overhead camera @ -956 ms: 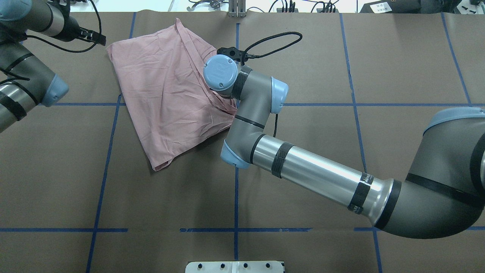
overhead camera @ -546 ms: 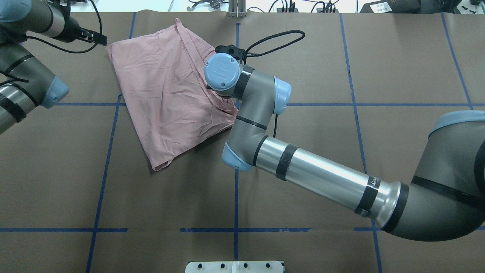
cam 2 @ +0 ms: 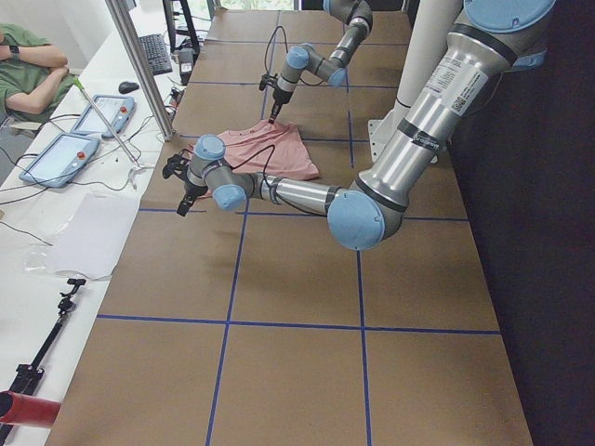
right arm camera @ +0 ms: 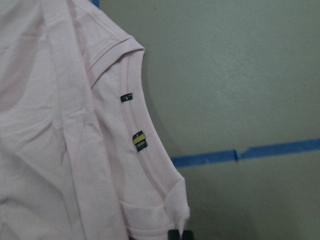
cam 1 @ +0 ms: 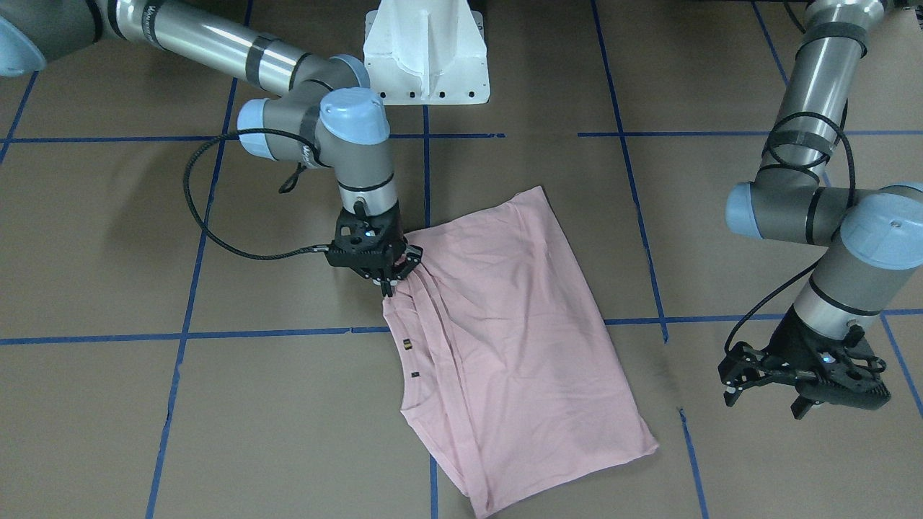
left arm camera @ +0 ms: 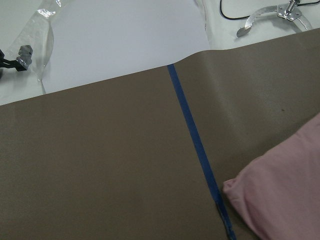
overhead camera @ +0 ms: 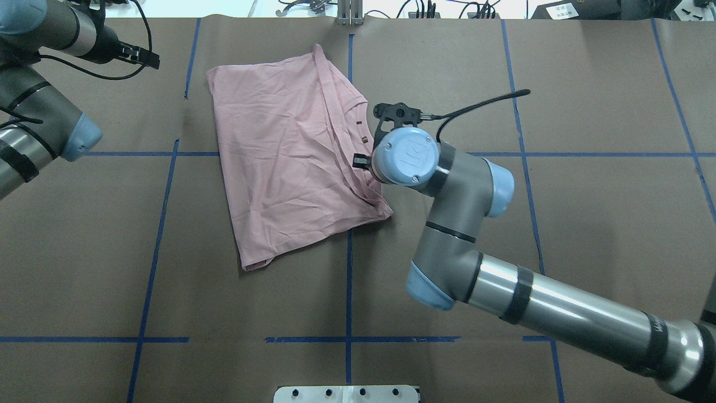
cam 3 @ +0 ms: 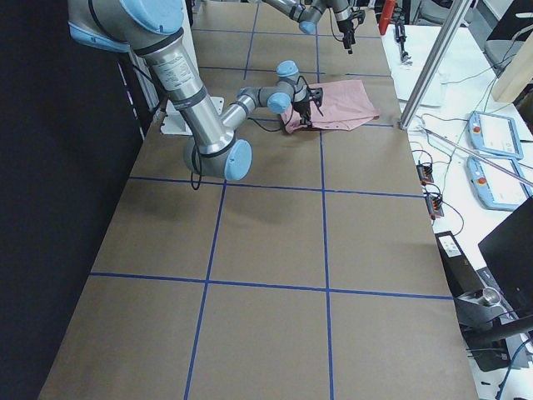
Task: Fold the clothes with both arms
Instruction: 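Drag the shirt collar edge with the right gripper toward the robot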
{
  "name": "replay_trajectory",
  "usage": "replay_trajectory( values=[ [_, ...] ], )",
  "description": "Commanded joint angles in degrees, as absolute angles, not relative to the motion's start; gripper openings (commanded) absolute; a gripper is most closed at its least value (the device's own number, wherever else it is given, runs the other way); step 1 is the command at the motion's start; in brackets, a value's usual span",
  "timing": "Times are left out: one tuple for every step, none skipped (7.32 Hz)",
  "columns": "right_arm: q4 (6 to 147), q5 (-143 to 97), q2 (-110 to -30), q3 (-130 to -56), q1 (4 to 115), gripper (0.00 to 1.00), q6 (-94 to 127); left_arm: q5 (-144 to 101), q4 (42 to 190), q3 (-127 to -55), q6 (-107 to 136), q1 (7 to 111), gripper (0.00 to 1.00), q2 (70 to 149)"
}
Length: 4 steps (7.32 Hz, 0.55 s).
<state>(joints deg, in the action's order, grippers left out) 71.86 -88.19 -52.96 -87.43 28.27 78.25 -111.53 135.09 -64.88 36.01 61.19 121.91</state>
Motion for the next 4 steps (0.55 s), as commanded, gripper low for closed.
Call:
replay_trajectory(
  values=[
    [72.59, -80.19, -63.51, -100.33, 22.26, 0.00, 78.22, -111.53, 135.09, -64.95, 36.04, 61.17, 1.00, 121.90],
    [72.68, -79.46, -65.81, -102.72, 21.02, 0.00, 78.31, -111.53, 135.09, -64.95, 36.04, 61.17, 1.00, 121.90],
    [72.69, -78.50, -66.96, -103.44, 20.31, 0.00, 78.31, -111.53, 135.09, -65.30, 36.04, 61.17, 1.00, 121.90],
    [72.69, -77.79, -67.15, -103.36, 19.78, 0.00, 78.31, -111.53, 135.00, -65.48, 36.04, 61.17, 1.00, 121.90]
  ],
)
